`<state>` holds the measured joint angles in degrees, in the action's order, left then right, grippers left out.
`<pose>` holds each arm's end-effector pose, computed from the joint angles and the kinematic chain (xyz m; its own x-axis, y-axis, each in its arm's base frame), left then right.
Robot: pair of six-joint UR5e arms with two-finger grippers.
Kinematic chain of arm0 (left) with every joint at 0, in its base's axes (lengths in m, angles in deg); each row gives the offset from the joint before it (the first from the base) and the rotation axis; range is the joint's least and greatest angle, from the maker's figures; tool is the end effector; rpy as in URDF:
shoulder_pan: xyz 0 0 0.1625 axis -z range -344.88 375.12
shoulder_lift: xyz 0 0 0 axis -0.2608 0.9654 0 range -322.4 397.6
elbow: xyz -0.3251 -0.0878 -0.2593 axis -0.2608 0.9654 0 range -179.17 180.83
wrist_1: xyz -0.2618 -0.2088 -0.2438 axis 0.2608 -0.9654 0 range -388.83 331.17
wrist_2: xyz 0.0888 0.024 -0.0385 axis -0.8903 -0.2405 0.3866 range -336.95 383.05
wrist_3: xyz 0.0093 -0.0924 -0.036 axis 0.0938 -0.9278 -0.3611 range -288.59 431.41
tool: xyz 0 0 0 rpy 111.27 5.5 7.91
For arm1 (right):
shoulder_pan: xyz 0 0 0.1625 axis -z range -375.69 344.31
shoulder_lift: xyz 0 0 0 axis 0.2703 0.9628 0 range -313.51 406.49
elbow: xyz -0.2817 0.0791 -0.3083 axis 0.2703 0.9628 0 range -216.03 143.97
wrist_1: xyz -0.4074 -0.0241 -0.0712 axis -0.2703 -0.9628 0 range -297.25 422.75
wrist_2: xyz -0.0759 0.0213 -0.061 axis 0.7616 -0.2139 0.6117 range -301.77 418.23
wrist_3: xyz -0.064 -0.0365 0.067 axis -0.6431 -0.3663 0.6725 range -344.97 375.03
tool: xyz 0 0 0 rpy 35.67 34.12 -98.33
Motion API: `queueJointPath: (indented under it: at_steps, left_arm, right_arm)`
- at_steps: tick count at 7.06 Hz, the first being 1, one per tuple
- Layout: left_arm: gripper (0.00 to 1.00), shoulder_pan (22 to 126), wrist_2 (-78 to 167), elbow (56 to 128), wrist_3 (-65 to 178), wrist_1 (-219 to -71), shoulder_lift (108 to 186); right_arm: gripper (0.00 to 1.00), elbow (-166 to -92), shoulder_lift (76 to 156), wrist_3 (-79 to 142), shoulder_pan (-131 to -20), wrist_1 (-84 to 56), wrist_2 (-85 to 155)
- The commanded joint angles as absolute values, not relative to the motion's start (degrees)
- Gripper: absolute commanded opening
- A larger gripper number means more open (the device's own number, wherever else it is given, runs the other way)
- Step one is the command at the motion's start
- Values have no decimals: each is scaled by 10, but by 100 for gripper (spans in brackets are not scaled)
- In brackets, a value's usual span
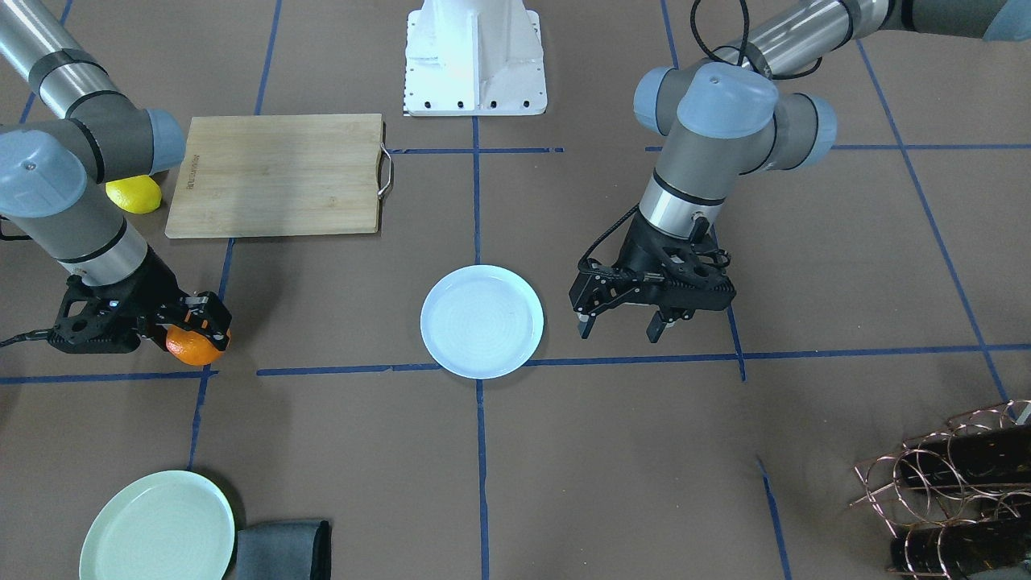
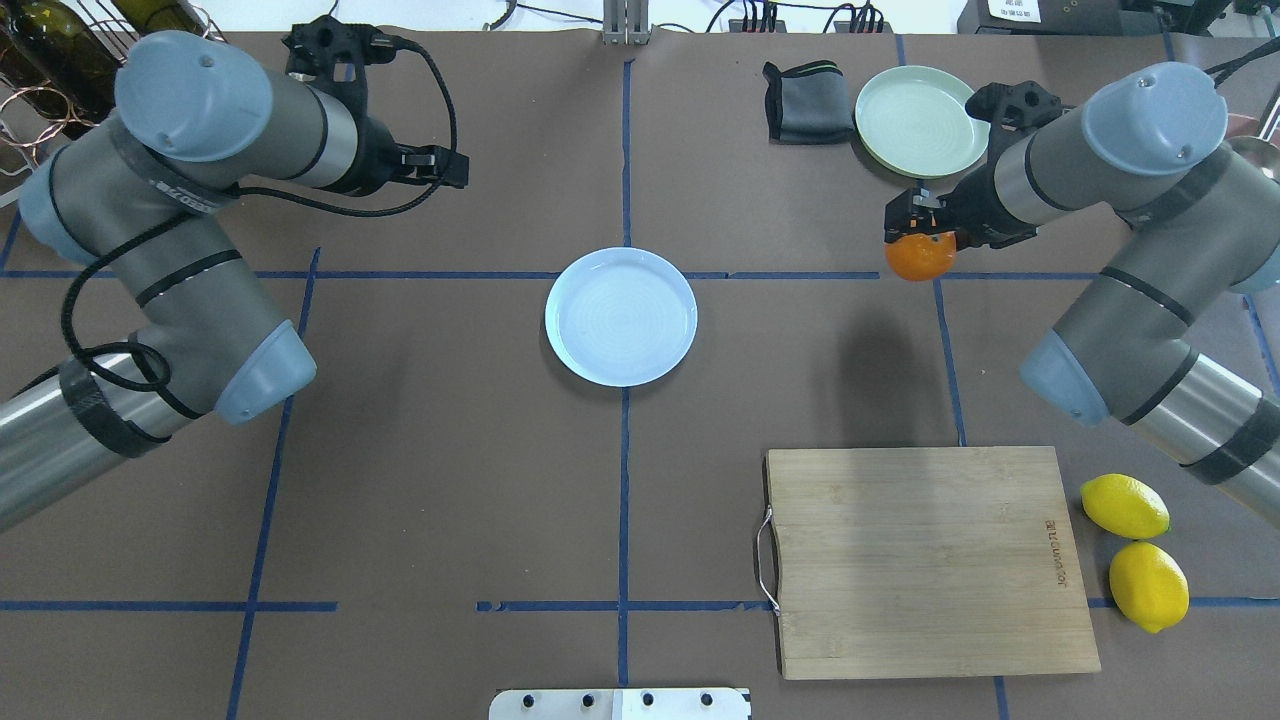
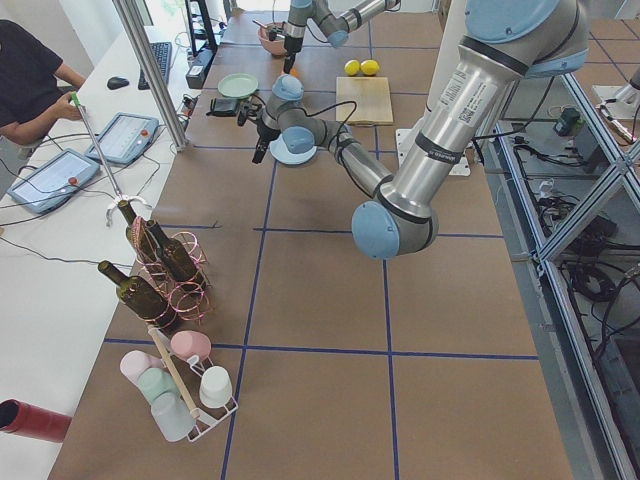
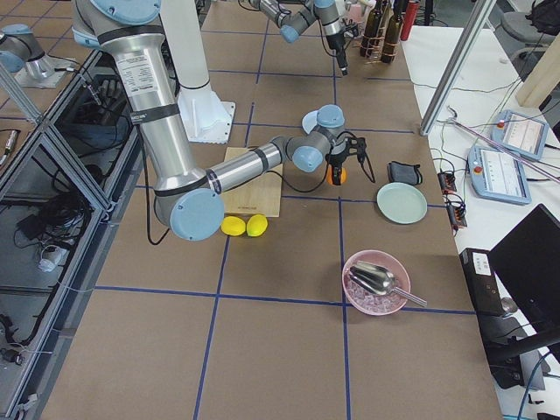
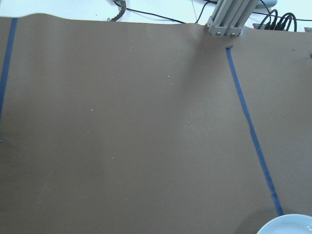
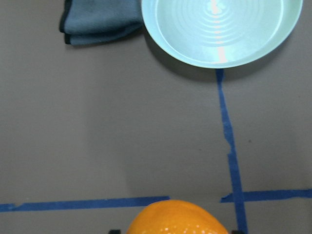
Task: Pick orange to plate
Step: 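Grasp the orange with the right gripper and lift it while the left arm withdraws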
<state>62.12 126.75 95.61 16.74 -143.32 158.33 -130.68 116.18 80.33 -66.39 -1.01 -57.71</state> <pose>0.3768 -0.5650 0.2621 0.6082 0.1716 -0.7750 0.2684 0.8744 0.4043 -0.3329 -0.5486 0.3740 0.5611 0.0923 0.8226 -0.2702 0.9598 0.0766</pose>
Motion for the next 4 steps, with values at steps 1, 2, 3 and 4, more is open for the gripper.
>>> queueJointPath:
  at_steps: [1, 2, 3, 4]
  left_arm:
    - [100, 668, 1278, 972, 246, -1406, 1554]
    - [100, 700, 1337, 975, 267, -1408, 1552]
    - [100, 725, 1343, 975, 268, -1413, 1548]
    - [100, 736, 1342, 977, 270, -1414, 1549]
  right_arm:
    - [0, -1310, 1094, 871, -614, -12, -542]
    - [0, -1306, 1070, 882, -590, -13, -510]
    - [0, -1303, 1057, 883, -575, -13, -505]
    - [0, -1287, 1031, 882, -543, -14, -464]
